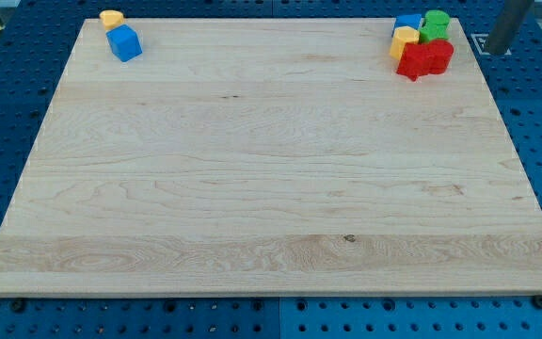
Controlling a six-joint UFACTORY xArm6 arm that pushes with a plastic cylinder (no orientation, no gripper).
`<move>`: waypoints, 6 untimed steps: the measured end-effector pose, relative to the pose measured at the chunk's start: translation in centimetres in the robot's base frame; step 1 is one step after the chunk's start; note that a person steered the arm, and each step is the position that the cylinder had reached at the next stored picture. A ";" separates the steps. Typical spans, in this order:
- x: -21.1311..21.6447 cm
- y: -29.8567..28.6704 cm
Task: Push the green blocks into the red blocks
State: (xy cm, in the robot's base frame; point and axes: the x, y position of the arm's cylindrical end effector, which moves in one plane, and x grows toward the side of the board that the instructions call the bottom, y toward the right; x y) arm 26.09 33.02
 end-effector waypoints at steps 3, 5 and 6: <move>-7.0 -2.5; -6.9 -8.5; -6.9 -10.7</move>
State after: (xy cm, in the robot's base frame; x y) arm 19.18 22.34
